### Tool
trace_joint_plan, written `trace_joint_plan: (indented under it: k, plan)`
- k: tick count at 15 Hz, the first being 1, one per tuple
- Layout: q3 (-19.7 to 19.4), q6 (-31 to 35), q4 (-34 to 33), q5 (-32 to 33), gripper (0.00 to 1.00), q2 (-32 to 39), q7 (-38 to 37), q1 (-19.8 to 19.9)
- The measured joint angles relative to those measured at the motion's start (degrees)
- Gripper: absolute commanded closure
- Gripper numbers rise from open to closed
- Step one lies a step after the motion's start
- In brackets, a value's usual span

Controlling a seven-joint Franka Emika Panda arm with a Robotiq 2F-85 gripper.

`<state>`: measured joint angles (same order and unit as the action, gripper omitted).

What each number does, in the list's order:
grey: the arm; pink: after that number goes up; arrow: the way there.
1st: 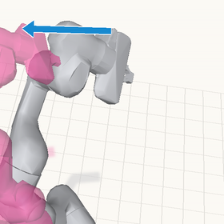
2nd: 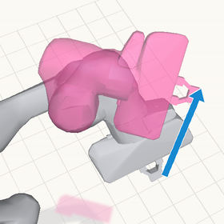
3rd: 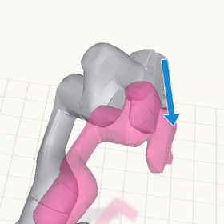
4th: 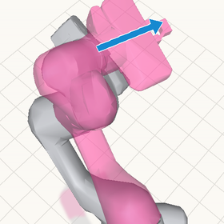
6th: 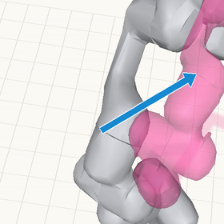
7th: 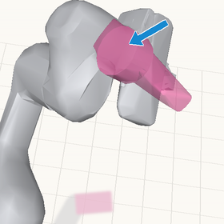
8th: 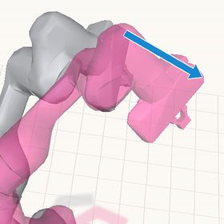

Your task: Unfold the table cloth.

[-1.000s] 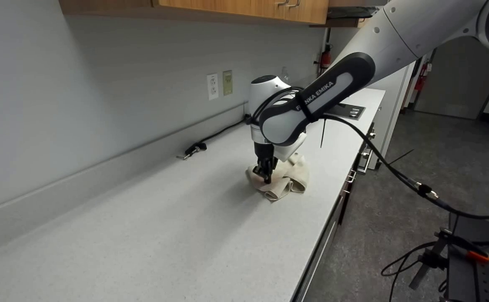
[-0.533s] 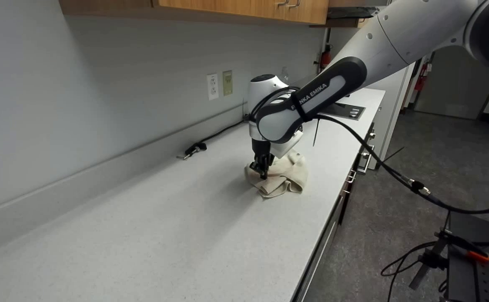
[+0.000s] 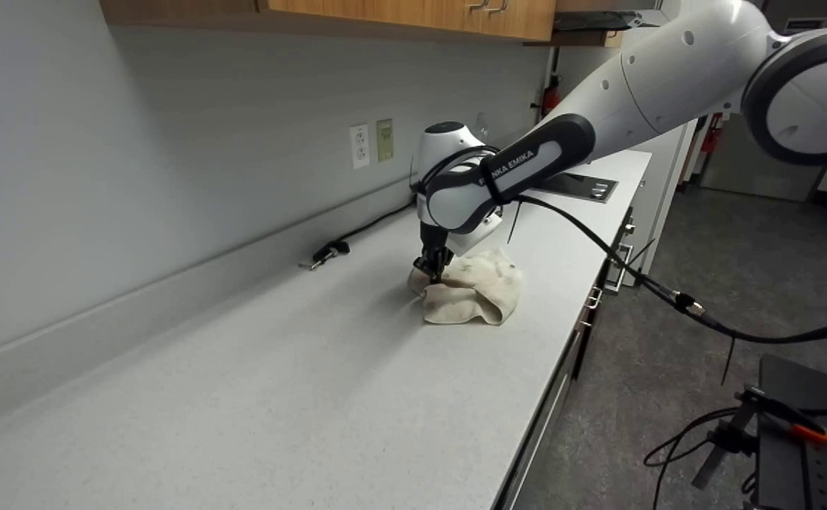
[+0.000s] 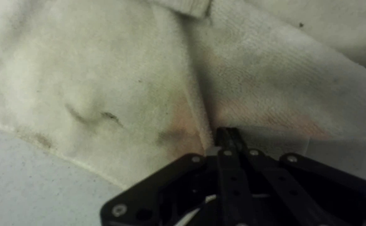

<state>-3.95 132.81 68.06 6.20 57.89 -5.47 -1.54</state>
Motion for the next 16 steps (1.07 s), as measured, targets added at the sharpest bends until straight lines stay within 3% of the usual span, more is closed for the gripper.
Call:
trace_joint_plan:
  k: [9, 16]
  plan:
    - [-5.92, 2.36, -12.81, 1.06, 1.0, 8.68, -6.1, -0.66]
    - [-6.22, 2.35, -10.58, 1.06, 1.0, 7.31, -6.68, -1.16]
